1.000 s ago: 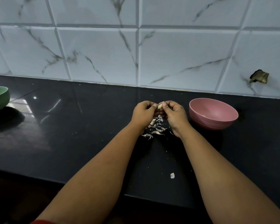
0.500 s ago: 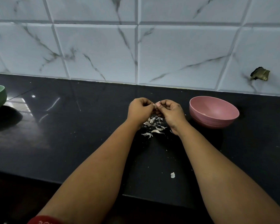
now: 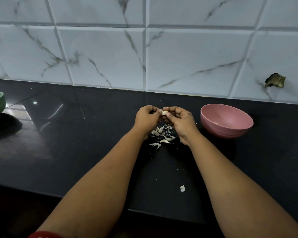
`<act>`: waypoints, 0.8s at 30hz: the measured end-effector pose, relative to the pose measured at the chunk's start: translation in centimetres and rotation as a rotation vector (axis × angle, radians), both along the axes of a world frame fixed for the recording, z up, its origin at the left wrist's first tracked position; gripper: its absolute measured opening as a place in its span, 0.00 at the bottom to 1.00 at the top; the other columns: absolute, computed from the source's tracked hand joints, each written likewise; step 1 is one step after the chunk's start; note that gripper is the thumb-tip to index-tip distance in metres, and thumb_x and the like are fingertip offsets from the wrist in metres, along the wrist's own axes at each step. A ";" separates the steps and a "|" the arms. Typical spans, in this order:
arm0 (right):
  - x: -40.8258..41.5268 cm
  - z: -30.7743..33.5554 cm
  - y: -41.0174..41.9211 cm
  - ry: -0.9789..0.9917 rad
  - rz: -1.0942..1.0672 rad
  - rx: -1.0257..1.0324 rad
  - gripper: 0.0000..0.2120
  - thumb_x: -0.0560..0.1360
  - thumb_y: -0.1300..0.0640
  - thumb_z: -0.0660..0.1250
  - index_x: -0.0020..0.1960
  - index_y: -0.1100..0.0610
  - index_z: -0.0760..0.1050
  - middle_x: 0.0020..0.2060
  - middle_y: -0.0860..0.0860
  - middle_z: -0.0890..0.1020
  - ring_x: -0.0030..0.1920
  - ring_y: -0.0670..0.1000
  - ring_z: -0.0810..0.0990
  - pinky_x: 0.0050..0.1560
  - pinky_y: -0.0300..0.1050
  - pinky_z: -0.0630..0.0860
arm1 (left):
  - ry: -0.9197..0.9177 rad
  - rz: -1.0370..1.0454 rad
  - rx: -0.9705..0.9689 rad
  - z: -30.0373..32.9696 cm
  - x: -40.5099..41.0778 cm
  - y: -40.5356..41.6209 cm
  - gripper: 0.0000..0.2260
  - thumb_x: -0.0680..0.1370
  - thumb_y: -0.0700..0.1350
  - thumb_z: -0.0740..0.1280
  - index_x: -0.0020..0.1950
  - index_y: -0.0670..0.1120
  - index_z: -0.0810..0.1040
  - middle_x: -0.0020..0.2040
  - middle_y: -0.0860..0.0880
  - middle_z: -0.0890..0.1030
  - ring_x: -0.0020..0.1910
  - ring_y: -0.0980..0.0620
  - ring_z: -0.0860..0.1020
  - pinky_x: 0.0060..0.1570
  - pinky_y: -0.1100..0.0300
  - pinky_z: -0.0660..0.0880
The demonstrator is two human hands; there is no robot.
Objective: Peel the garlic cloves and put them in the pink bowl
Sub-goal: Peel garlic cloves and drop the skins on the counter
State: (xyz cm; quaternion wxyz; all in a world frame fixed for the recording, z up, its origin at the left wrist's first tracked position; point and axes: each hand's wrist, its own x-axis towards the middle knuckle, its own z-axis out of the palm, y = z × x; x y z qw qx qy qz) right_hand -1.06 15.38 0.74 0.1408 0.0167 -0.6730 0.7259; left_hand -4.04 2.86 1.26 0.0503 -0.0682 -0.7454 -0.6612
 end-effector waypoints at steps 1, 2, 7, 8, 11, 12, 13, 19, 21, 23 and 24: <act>0.0 0.0 0.0 0.002 -0.010 -0.004 0.08 0.77 0.68 0.66 0.54 0.62 0.80 0.43 0.55 0.84 0.40 0.45 0.82 0.43 0.34 0.78 | -0.005 -0.009 0.006 0.0 0.0 0.0 0.06 0.78 0.40 0.68 0.41 0.45 0.80 0.39 0.45 0.84 0.39 0.51 0.81 0.40 0.59 0.76; 0.0 0.0 0.1 0.004 -0.024 -0.003 0.08 0.77 0.68 0.66 0.54 0.62 0.80 0.43 0.55 0.84 0.39 0.45 0.82 0.42 0.34 0.78 | -0.002 -0.020 0.002 0.1 0.1 0.0 0.06 0.78 0.40 0.69 0.41 0.45 0.80 0.39 0.46 0.84 0.39 0.50 0.82 0.41 0.59 0.77; 0.1 0.1 -0.1 0.039 -0.078 0.037 0.09 0.75 0.68 0.68 0.55 0.63 0.80 0.44 0.53 0.84 0.39 0.42 0.83 0.42 0.33 0.78 | 0.148 -0.010 -0.206 -0.1 0.3 -0.2 0.03 0.76 0.43 0.72 0.42 0.46 0.82 0.38 0.50 0.84 0.39 0.55 0.84 0.45 0.60 0.81; 0.1 0.1 -0.2 0.046 -0.083 0.047 0.09 0.75 0.68 0.68 0.54 0.63 0.81 0.43 0.53 0.84 0.38 0.42 0.83 0.42 0.32 0.78 | 0.163 -0.003 -0.226 -0.1 0.3 -0.2 0.03 0.77 0.42 0.72 0.42 0.46 0.82 0.37 0.51 0.84 0.39 0.56 0.84 0.44 0.61 0.80; 0.0 0.0 -0.2 0.052 -0.106 0.062 0.08 0.74 0.68 0.70 0.52 0.62 0.82 0.42 0.53 0.85 0.38 0.44 0.83 0.43 0.34 0.79 | 0.194 0.010 -0.265 0.0 0.2 -0.3 0.04 0.77 0.40 0.70 0.43 0.44 0.83 0.38 0.49 0.85 0.38 0.56 0.84 0.45 0.59 0.81; -0.1 -0.1 -0.2 0.048 -0.108 0.055 0.08 0.74 0.68 0.70 0.52 0.61 0.82 0.41 0.53 0.85 0.39 0.45 0.83 0.44 0.34 0.79 | 0.223 0.023 -0.312 0.1 0.3 -0.4 0.04 0.77 0.40 0.70 0.43 0.44 0.83 0.38 0.49 0.85 0.39 0.55 0.84 0.46 0.57 0.82; -0.2 -0.1 -0.2 0.043 -0.106 0.047 0.08 0.74 0.68 0.70 0.52 0.61 0.82 0.41 0.53 0.85 0.39 0.45 0.83 0.44 0.35 0.79 | 0.262 0.041 -0.375 0.1 0.2 -0.4 0.05 0.78 0.40 0.69 0.44 0.43 0.83 0.38 0.49 0.85 0.40 0.53 0.84 0.48 0.56 0.81; -0.2 -0.1 0.0 0.030 -0.089 -0.027 0.07 0.74 0.68 0.69 0.51 0.62 0.81 0.41 0.55 0.84 0.39 0.46 0.83 0.44 0.35 0.79 | 0.374 0.086 -0.555 0.3 0.6 -0.2 0.05 0.79 0.41 0.66 0.47 0.43 0.81 0.41 0.48 0.83 0.42 0.50 0.79 0.50 0.60 0.71; -0.3 -0.1 0.1 0.028 -0.083 -0.055 0.07 0.75 0.69 0.69 0.50 0.61 0.81 0.42 0.56 0.84 0.39 0.46 0.84 0.43 0.34 0.79 | 0.350 0.090 -0.500 0.3 0.7 -0.1 0.05 0.79 0.41 0.66 0.47 0.43 0.81 0.40 0.49 0.83 0.41 0.52 0.79 0.47 0.61 0.72; -0.3 -0.1 0.1 0.033 -0.083 -0.070 0.07 0.74 0.69 0.69 0.50 0.61 0.81 0.44 0.55 0.84 0.41 0.46 0.84 0.44 0.34 0.79 | 0.322 0.091 -0.436 0.2 0.7 0.0 0.04 0.79 0.42 0.67 0.47 0.44 0.81 0.41 0.50 0.84 0.42 0.53 0.80 0.45 0.61 0.75; -0.3 -0.1 0.1 0.036 -0.084 -0.071 0.07 0.74 0.69 0.69 0.50 0.62 0.81 0.44 0.55 0.84 0.41 0.46 0.84 0.44 0.35 0.79 | 0.315 0.092 -0.407 0.2 0.7 0.1 0.04 0.79 0.43 0.68 0.47 0.44 0.81 0.41 0.50 0.83 0.42 0.53 0.81 0.45 0.61 0.76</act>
